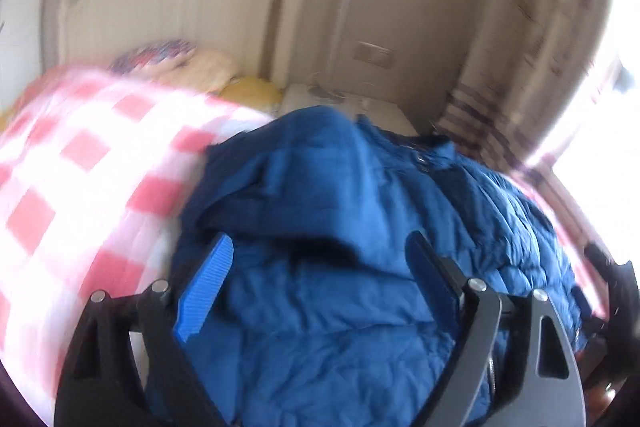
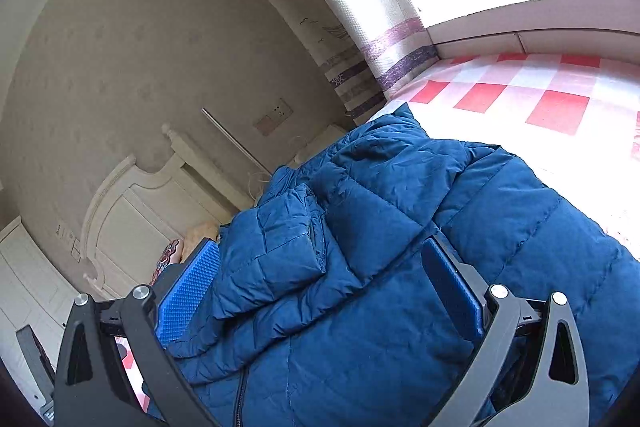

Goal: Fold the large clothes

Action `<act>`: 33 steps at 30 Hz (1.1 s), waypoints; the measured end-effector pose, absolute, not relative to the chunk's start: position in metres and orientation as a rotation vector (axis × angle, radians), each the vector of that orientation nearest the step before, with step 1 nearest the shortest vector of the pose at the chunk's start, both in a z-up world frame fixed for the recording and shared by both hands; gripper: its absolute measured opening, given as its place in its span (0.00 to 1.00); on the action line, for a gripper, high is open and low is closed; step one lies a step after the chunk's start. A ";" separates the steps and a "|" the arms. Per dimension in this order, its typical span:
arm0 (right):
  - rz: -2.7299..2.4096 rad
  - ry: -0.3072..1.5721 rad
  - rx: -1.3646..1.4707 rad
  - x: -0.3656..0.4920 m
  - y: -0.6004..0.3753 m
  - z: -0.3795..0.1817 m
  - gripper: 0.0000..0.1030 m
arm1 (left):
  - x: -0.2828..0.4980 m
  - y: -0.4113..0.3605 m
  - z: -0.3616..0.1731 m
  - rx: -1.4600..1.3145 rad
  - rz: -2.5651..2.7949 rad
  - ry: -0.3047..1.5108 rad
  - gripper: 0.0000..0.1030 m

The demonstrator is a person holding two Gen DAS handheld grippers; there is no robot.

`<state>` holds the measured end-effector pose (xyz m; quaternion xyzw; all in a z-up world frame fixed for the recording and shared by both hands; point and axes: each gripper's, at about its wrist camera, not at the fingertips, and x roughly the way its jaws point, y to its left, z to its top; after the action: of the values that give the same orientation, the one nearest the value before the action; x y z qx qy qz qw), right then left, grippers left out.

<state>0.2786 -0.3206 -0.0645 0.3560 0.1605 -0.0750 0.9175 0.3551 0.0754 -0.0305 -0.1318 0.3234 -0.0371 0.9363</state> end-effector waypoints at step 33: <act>0.187 0.690 0.727 0.363 -0.276 -0.073 0.63 | 0.394 0.117 -0.083 -0.310 0.079 0.866 0.87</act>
<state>0.3631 -0.2764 -0.0733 0.3480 0.3304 0.0894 0.8728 0.3944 0.1166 -0.0825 -0.1497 0.4178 0.0380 0.8953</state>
